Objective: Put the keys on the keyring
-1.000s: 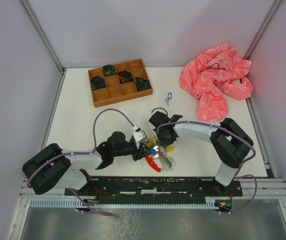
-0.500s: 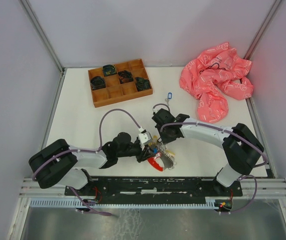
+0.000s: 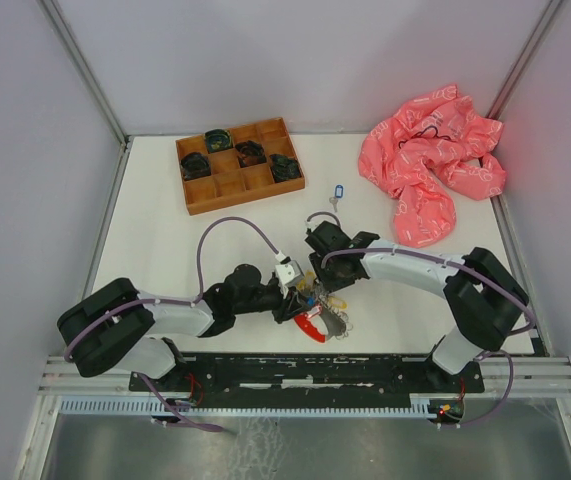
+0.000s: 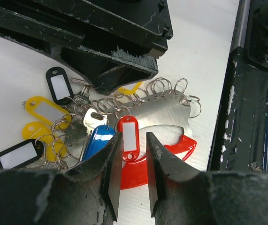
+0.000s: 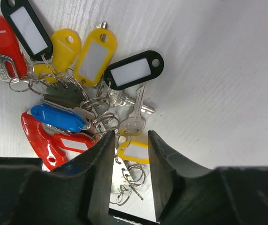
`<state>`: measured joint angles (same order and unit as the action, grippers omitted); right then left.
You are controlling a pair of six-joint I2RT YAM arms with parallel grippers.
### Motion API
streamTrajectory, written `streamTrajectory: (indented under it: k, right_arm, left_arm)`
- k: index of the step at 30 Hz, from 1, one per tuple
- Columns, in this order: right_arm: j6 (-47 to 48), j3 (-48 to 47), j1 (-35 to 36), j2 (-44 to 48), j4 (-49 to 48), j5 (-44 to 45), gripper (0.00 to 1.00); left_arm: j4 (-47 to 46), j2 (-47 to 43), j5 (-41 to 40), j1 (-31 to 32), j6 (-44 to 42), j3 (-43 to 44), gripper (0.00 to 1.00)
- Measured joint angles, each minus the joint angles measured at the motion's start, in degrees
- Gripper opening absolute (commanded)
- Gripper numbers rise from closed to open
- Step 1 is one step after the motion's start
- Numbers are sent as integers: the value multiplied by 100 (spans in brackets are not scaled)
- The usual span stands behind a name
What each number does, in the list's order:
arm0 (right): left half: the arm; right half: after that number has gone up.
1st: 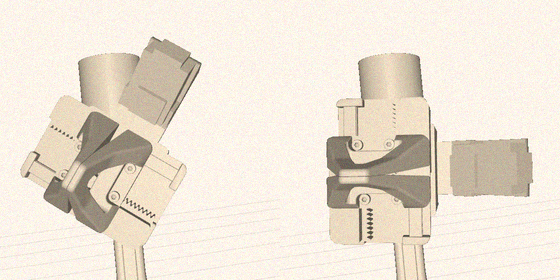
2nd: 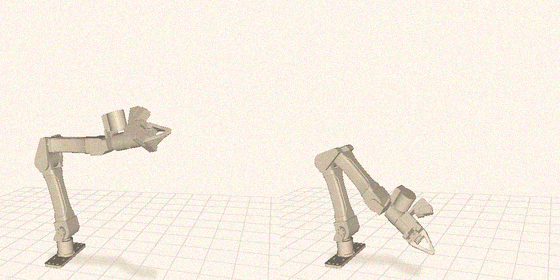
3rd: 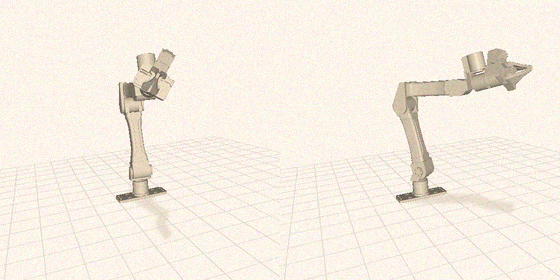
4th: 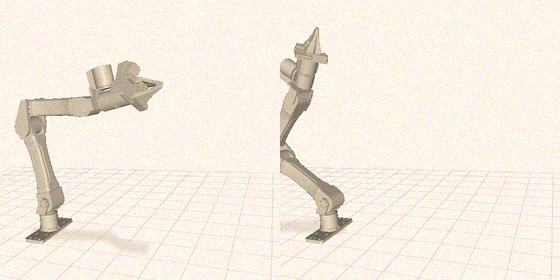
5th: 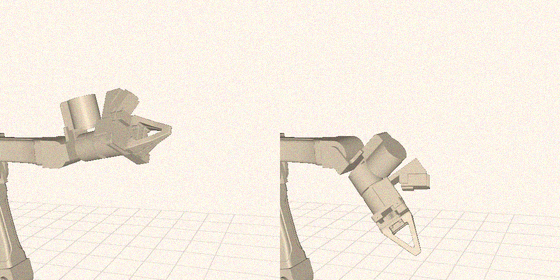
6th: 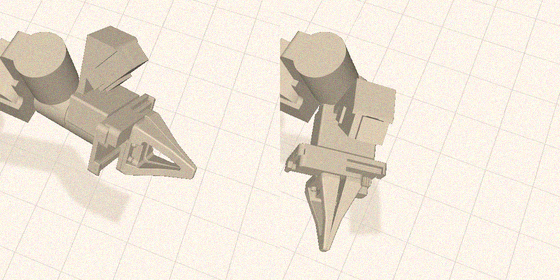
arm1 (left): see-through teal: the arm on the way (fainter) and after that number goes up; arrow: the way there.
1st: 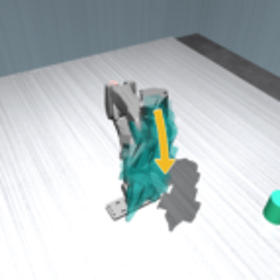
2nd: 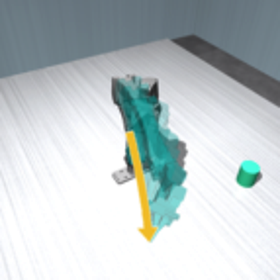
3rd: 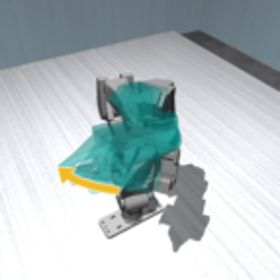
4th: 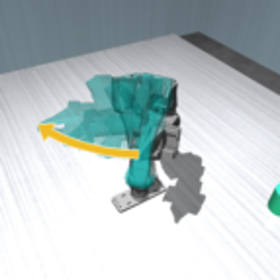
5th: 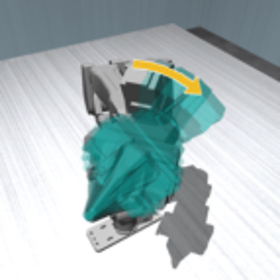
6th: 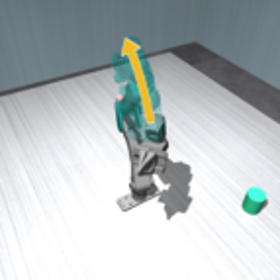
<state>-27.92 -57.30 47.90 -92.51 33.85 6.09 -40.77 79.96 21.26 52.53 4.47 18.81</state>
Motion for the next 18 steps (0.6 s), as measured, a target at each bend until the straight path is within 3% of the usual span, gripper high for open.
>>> streamTrajectory:
  k: [13,18]
  right_arm:
    - [-273,13,0,-461,-225,-81,36]
    - [-332,17,-2,-472,-308,-50,25]
  left_arm:
    - [44,0,-24,0,0,2,34]
    - [61,0,-24,0,0,2,34]
